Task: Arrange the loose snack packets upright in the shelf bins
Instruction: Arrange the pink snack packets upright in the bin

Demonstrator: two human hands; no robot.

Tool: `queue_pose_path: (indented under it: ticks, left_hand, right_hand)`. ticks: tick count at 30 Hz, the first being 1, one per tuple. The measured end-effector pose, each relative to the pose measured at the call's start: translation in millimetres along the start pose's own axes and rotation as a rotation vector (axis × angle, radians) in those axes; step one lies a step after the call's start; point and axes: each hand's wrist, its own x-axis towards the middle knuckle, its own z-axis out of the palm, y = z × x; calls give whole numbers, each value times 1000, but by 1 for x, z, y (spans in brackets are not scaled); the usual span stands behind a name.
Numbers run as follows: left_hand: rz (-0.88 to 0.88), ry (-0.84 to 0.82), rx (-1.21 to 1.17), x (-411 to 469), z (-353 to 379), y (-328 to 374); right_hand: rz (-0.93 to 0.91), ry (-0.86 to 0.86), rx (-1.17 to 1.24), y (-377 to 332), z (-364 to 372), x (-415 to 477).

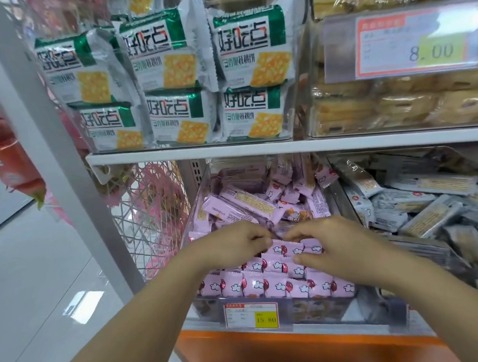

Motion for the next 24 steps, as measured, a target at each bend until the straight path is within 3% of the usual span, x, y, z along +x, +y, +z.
queue_pose_path:
  ticks: [7, 15, 20, 24]
  left_hand:
    - [-17, -41, 83, -8, -1, 6]
    - [65, 268, 17, -25, -6, -7]
    - [90, 473, 104, -35, -19, -13]
    - [103, 603, 166, -35, -25, -28]
  right_hand:
    - [-10, -53, -54, -1, -2, 2]
    - [-10, 51, 108, -9, 1, 30]
    - [52, 13, 122, -12, 14, 49]
    - [47, 164, 211, -14, 17, 46]
